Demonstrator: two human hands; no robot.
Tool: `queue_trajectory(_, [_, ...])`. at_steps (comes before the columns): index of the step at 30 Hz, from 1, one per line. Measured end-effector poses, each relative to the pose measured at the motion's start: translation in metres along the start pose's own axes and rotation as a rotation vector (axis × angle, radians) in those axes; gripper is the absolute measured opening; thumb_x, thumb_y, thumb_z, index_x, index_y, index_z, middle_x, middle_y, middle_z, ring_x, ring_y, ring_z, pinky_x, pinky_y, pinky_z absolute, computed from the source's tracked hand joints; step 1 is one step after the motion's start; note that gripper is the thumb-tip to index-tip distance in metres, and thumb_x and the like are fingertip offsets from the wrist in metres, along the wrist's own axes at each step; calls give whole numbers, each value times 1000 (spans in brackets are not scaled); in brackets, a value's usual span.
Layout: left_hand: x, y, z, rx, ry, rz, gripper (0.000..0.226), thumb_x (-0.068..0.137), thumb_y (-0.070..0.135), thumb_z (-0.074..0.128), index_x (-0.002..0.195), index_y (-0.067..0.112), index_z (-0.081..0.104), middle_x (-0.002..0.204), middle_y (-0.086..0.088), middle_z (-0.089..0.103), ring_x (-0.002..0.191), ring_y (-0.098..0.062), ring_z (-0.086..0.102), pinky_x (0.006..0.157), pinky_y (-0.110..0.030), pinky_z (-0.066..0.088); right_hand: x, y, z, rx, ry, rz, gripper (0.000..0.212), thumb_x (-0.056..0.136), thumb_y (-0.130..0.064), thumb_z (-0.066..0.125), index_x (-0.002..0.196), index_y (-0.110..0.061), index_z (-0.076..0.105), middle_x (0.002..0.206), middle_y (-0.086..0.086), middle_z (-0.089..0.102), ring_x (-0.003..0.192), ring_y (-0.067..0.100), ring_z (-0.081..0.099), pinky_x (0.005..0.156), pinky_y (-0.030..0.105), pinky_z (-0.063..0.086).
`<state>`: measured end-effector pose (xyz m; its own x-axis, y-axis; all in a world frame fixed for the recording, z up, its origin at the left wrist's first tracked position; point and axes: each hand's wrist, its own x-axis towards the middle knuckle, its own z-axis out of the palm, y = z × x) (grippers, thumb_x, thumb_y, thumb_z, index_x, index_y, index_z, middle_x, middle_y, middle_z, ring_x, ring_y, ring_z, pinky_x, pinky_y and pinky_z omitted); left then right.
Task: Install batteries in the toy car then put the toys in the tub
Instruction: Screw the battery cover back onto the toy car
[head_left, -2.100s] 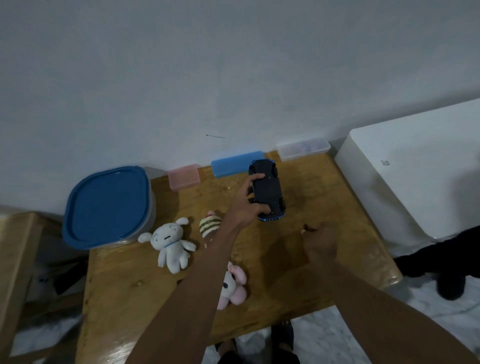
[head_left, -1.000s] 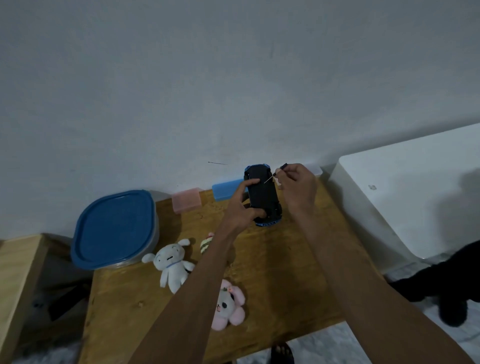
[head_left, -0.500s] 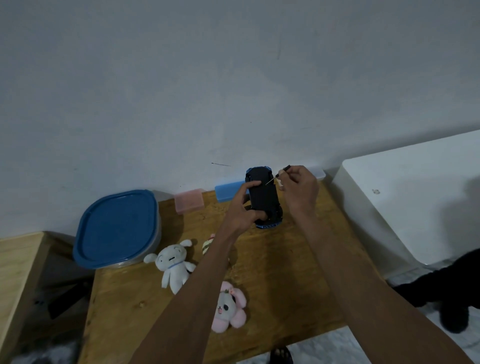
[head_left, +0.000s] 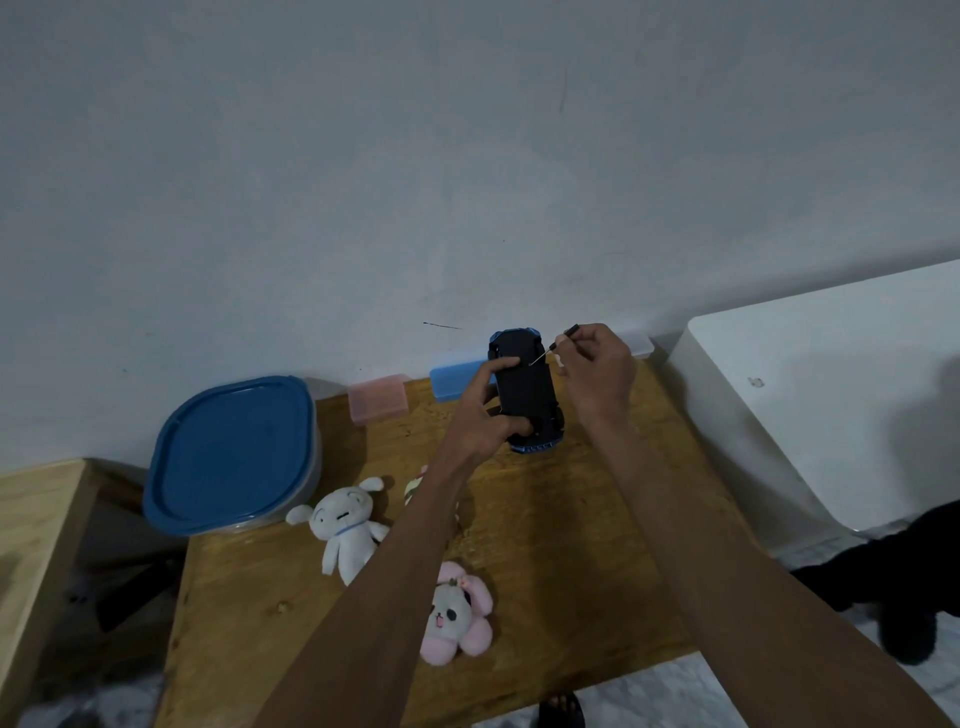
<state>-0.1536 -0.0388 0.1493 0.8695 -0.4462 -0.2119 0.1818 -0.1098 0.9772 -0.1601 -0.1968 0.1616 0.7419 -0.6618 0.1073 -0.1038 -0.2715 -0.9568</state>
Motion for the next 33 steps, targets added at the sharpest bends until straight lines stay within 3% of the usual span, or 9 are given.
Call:
queue_trajectory(3, [0,-1,1,7,3,-3,79,73,-14,72,134,30,49,122,-2,55,106,-26,64,71,-34,63,1,2,0,-3,-2,11,13,91,-20,69,82,-28,63,81,-3,73,79,13,71,73,45,62])
queue_trajectory(8, [0,-2,1,7,2,-13,79,73,-13,72,134,33,49,123,-2,57,111,-30,63,81,-43,63,2,4,1,4,12,39,5,90,-20,69,86,-20,66,82,-2,73,78,13,71,73,45,62])
queue_trajectory(14, [0,-1,1,-5,2,-20,79,74,-14,72,134,32,50,122,-1,55,108,-26,62,73,-34,62,1,5,2,19,29,64,5,91,-21,69,88,-17,68,83,-1,74,78,14,72,73,44,62])
queue_trajectory(24, [3,-7,0,5,1,-30,80,72,-11,74,131,37,51,126,-5,54,114,-32,60,83,-49,62,1,8,3,31,47,91,7,91,-22,70,86,-18,67,81,-1,74,76,14,72,72,45,62])
queue_trajectory(30, [3,-8,-1,7,2,-35,80,72,-14,73,132,35,51,126,-6,54,115,-33,60,81,-46,62,-2,6,4,19,38,80,8,92,-20,68,88,-13,67,83,4,75,73,14,71,68,35,63])
queue_trajectory(33, [3,-10,-3,19,5,-33,81,71,-12,74,132,36,51,123,-3,56,114,-33,61,84,-52,61,-2,8,5,6,32,66,9,92,-21,69,84,-21,65,81,0,74,73,16,72,70,41,63])
